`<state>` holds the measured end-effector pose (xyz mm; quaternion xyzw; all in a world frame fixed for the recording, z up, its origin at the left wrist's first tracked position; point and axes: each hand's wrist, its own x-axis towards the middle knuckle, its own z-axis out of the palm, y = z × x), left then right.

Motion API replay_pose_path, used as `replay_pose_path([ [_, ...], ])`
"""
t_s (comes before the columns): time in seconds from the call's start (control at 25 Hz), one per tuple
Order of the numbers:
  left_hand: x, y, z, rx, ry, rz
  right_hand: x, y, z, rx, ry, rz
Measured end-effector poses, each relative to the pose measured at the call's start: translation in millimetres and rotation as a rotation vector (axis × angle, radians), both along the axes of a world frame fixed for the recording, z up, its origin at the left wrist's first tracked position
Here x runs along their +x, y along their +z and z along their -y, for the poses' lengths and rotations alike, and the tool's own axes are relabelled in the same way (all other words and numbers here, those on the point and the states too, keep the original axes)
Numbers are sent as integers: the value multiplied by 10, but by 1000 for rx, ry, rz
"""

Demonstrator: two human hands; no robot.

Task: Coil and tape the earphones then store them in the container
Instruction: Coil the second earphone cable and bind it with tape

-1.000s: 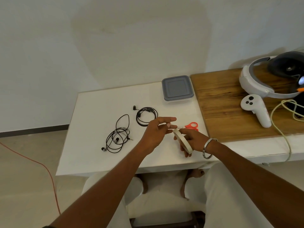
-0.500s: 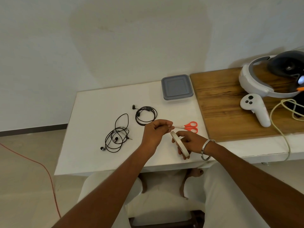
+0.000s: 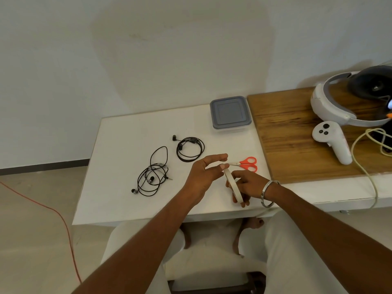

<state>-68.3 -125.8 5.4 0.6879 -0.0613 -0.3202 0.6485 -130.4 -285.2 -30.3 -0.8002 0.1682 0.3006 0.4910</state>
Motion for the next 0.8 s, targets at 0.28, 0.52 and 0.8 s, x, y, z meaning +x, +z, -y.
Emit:
replay_pose_path([
  [0.28, -46, 30, 47, 20, 146, -22, 13, -13, -26, -16, 27, 29],
  [0.52, 2, -25, 39, 93, 69, -103, -9, -34, -28, -54, 46, 27],
  [0.8, 7, 4, 23, 159, 42, -10, -16, -24, -40, -42, 48, 36],
])
